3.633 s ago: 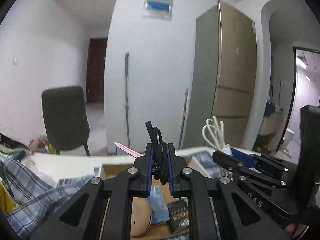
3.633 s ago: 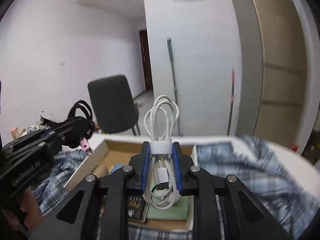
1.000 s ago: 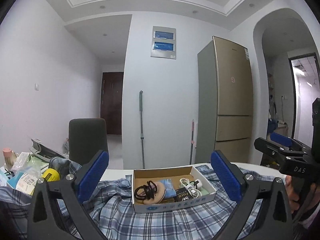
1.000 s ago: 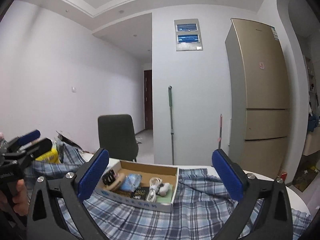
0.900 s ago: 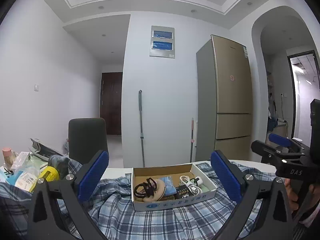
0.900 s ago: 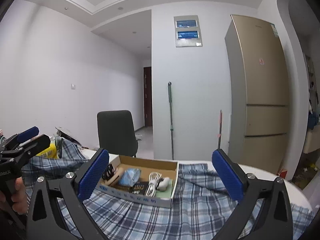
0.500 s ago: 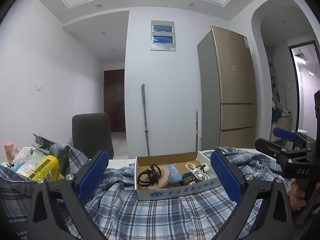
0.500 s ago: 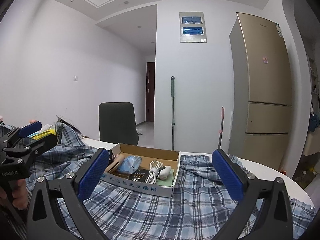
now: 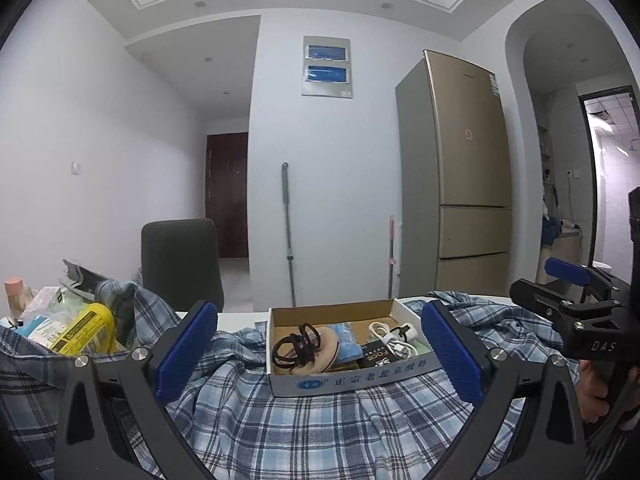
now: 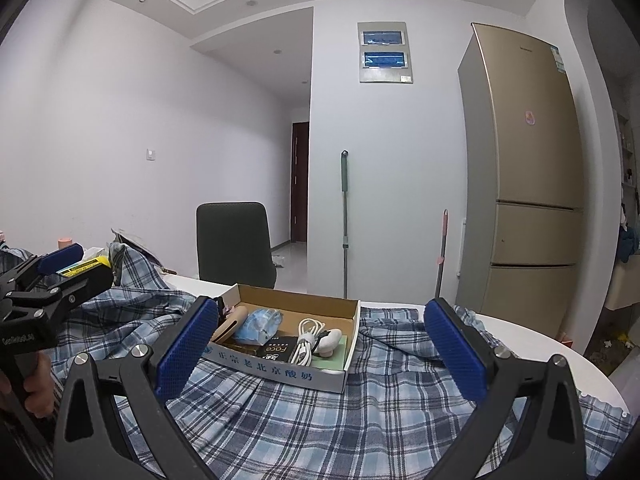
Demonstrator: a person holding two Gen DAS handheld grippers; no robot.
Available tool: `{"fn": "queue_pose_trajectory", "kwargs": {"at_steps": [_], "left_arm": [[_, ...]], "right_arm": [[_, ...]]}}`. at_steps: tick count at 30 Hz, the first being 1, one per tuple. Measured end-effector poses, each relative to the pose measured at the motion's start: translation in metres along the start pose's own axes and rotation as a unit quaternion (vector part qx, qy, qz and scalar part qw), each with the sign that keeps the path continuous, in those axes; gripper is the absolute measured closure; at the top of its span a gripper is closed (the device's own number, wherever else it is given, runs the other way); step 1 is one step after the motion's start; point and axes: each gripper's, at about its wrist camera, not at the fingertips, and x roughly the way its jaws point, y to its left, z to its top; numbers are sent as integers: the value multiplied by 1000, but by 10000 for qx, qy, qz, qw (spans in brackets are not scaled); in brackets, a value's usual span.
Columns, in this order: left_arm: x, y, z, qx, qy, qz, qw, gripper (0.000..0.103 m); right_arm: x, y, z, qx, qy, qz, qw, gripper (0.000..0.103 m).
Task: Organize soft objects
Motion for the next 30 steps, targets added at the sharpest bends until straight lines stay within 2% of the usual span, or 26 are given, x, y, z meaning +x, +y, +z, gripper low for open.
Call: {"fn": "queue_pose_trajectory", "kwargs": {"at_steps": [17,22,30], "left_arm": [[0,4,2,-67,13,96,9999,0],[-3,8,2,-94,-122,182,9997,0],[-1,11,1,-174,-65,146,9997,0]], "right_arm": [[-1,1,-1,25,18,-37,10000,0],[0,0,0,47,48,-44,10000,0],[1,1,0,48,90,-54,9999,0]]}}
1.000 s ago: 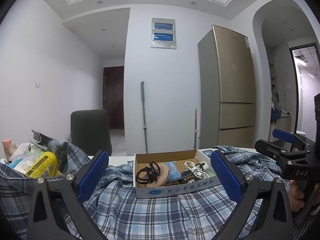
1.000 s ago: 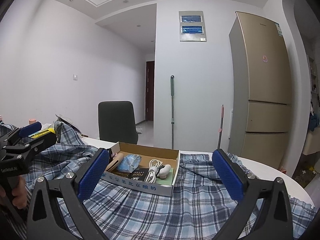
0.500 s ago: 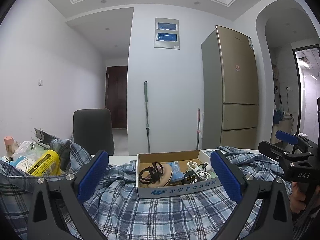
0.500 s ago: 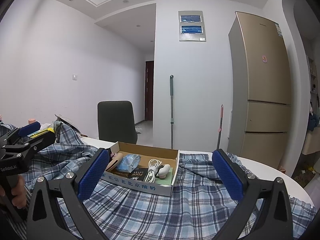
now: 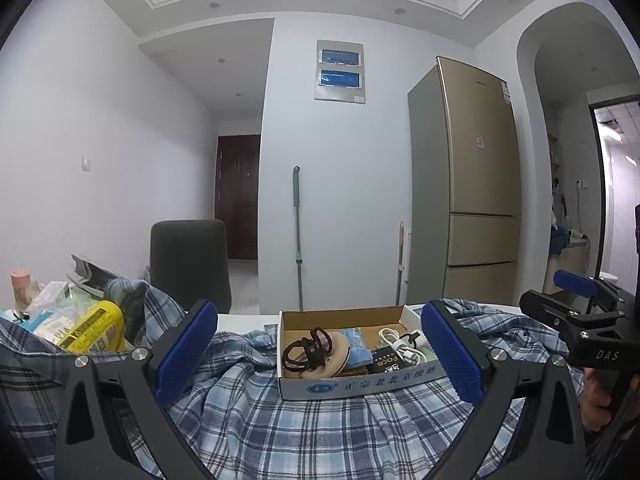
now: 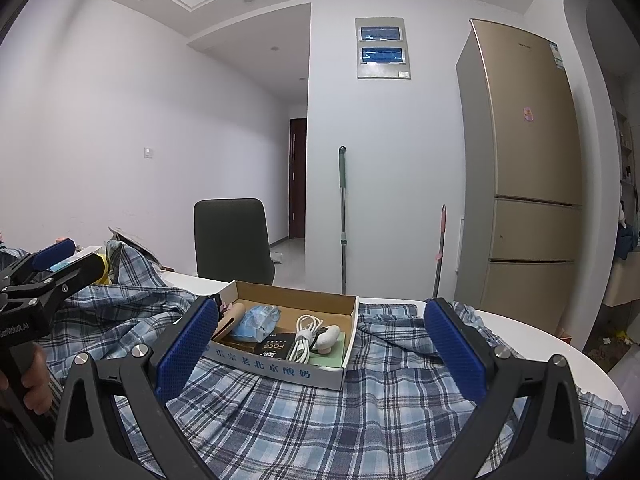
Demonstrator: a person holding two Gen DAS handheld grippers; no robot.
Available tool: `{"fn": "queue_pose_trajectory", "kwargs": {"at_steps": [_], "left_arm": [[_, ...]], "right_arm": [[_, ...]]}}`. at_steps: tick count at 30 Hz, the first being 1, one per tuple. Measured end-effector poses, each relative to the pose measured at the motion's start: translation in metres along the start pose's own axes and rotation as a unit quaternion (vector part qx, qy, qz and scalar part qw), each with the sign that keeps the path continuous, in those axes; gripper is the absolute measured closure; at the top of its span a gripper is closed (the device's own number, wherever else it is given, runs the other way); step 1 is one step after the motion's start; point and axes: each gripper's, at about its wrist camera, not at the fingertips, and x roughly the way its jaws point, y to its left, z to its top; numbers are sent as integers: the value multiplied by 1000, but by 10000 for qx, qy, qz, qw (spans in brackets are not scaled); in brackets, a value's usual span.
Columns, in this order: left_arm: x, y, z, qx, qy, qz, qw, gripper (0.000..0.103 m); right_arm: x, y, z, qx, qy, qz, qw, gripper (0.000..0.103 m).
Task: Organize soft objects
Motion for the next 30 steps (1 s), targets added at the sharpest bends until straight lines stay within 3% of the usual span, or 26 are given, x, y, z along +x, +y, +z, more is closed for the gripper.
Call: {"fn": "queue_pose_trajectory", "kwargs": {"at_steps": [30], "left_arm": [[1,-6,-2,142,-9,16,9999,0]], "right_arm": [[2,1,0,-10,10,-2,10000,0]]}}
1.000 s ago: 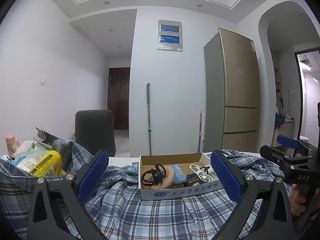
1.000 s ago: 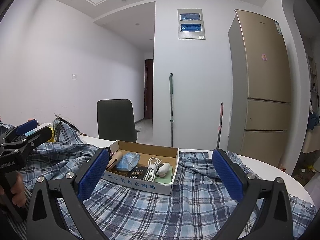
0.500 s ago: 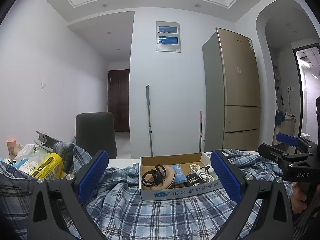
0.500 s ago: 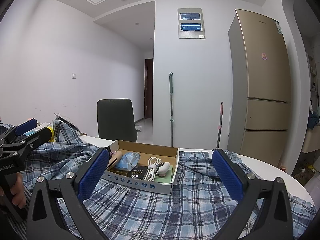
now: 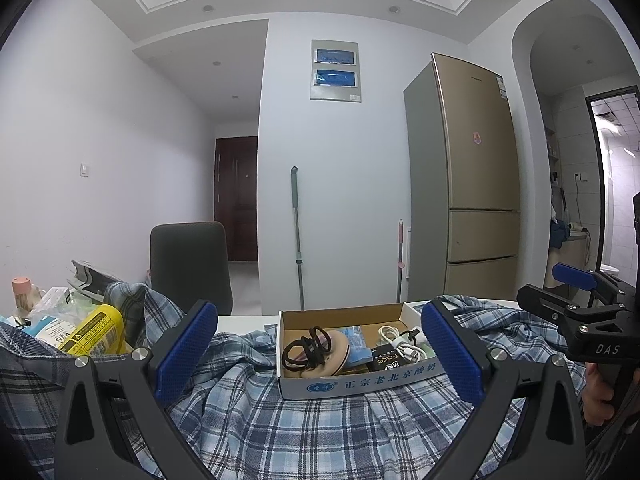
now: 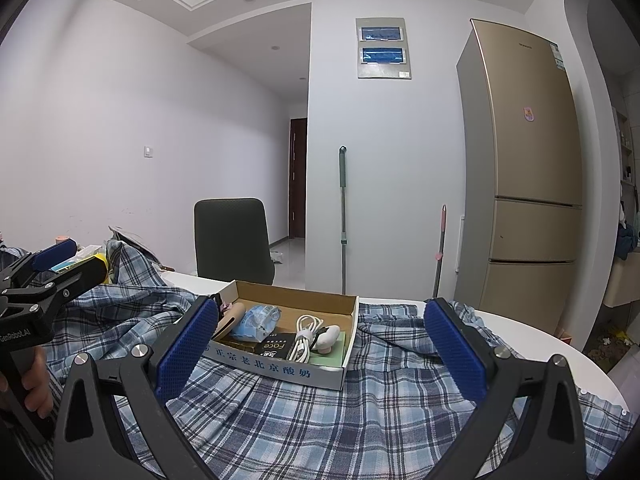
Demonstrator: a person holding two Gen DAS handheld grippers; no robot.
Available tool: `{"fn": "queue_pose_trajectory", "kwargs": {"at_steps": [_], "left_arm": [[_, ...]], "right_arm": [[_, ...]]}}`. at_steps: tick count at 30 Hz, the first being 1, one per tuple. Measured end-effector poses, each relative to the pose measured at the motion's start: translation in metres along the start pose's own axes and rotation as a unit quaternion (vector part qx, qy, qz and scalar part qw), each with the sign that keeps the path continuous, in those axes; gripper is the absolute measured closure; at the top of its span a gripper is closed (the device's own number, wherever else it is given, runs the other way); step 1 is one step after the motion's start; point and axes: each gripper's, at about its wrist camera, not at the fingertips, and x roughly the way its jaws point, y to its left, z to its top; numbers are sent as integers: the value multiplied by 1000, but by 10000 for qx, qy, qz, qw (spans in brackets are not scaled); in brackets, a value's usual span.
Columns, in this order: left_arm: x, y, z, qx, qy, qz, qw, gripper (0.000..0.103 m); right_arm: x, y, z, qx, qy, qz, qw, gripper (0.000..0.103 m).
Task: Organize soft objects
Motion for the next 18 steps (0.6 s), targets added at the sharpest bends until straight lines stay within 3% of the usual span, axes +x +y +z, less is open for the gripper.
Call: {"fn": "queue_pose_trajectory", "kwargs": {"at_steps": [18], "left_arm": [[0,0,-1,4,-1,-38,10000,0]], "right_arm": [[-1,0,0,-6,-3,-2,10000,0]]}}
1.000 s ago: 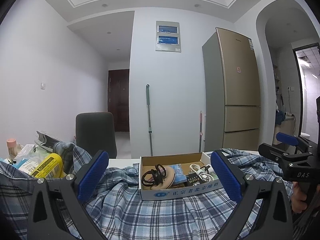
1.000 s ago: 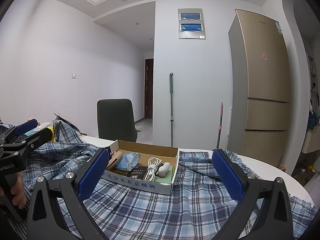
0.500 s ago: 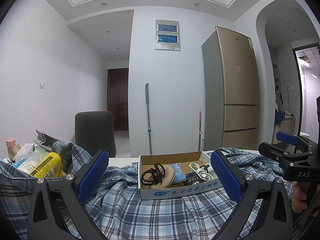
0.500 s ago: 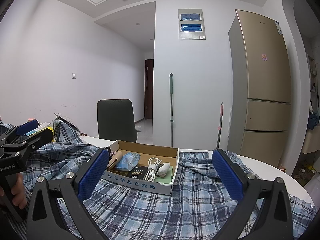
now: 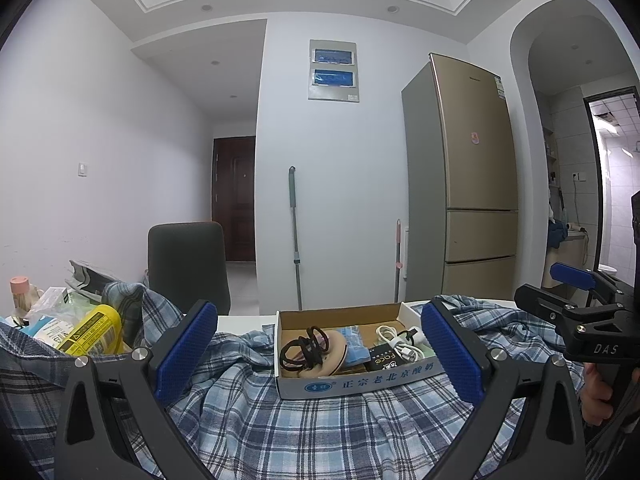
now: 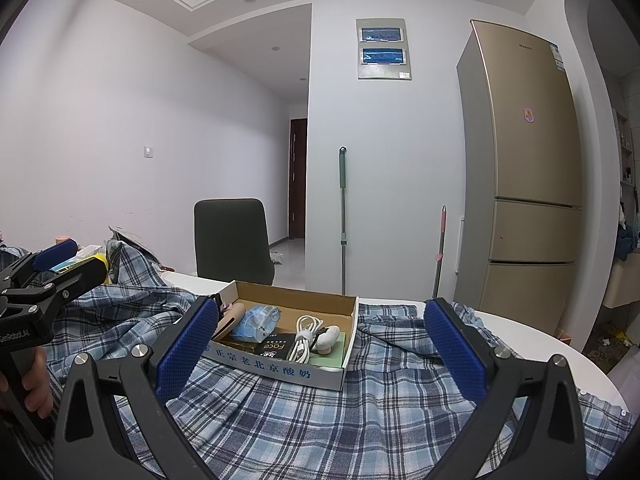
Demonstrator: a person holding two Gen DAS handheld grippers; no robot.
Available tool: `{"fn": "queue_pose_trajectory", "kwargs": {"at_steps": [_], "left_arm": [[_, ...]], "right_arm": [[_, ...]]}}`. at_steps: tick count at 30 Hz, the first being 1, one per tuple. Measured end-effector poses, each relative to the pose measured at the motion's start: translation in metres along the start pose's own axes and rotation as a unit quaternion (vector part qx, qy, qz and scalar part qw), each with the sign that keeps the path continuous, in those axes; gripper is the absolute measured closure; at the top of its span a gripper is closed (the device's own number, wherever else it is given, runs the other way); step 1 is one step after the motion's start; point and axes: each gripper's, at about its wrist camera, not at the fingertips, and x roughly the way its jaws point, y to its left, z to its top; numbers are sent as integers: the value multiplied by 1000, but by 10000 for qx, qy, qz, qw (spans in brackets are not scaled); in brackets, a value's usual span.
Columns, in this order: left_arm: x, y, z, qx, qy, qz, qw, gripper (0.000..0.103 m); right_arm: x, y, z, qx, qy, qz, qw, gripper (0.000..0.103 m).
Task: Organize soft objects
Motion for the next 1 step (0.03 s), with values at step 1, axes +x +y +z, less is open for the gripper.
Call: {"fn": "queue_pose_trajectory", "kwargs": {"at_steps": [1], "left_arm": [[0,0,0,2,0,-1,10000,0]], "right_arm": [[0,0,0,-1,0,-1,10000,0]]}}
